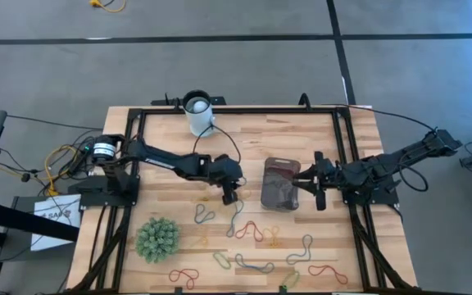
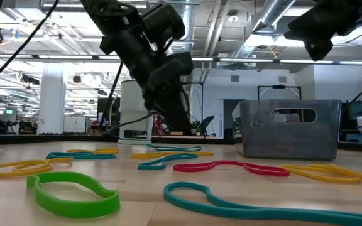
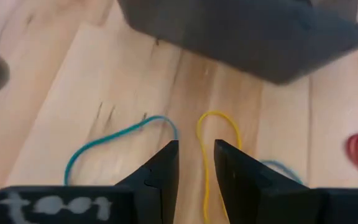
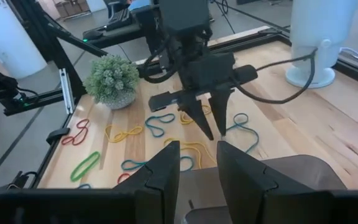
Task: Pick and place items into bin
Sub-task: Put the blue rubber band into the black bin
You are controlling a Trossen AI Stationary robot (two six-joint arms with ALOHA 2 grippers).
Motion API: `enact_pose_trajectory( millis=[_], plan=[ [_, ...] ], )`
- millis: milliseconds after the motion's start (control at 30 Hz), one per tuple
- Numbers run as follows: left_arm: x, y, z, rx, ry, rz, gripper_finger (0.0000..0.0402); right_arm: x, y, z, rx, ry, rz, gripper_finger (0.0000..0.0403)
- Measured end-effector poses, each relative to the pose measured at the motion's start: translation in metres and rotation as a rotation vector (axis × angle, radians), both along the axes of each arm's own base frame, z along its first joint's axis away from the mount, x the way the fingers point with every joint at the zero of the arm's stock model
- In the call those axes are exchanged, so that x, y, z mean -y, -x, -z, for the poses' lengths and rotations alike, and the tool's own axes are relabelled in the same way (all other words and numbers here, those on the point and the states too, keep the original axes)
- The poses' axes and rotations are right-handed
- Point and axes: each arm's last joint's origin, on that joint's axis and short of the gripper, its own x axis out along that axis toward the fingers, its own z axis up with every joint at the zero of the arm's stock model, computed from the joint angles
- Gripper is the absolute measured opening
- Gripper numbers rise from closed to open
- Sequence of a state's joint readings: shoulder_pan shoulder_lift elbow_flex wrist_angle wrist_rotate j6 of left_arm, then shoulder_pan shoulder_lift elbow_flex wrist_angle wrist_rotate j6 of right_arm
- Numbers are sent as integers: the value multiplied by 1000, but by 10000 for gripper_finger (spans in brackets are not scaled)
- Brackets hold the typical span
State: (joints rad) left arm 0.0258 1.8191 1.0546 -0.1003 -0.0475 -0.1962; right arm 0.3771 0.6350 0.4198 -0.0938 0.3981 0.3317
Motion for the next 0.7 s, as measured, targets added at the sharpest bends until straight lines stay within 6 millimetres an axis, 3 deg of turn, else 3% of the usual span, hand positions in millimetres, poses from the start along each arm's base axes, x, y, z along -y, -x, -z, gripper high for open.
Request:
enact_pose_trajectory(
  millis=[433,700],
  plan=[
    [-3,-4,36,-106,-31,-6,90,0,0,1,-11,6,0,102],
    [-8,-4,37,-104,-48,-44,84,0,0,1,-14,5,0,102]
  ],
)
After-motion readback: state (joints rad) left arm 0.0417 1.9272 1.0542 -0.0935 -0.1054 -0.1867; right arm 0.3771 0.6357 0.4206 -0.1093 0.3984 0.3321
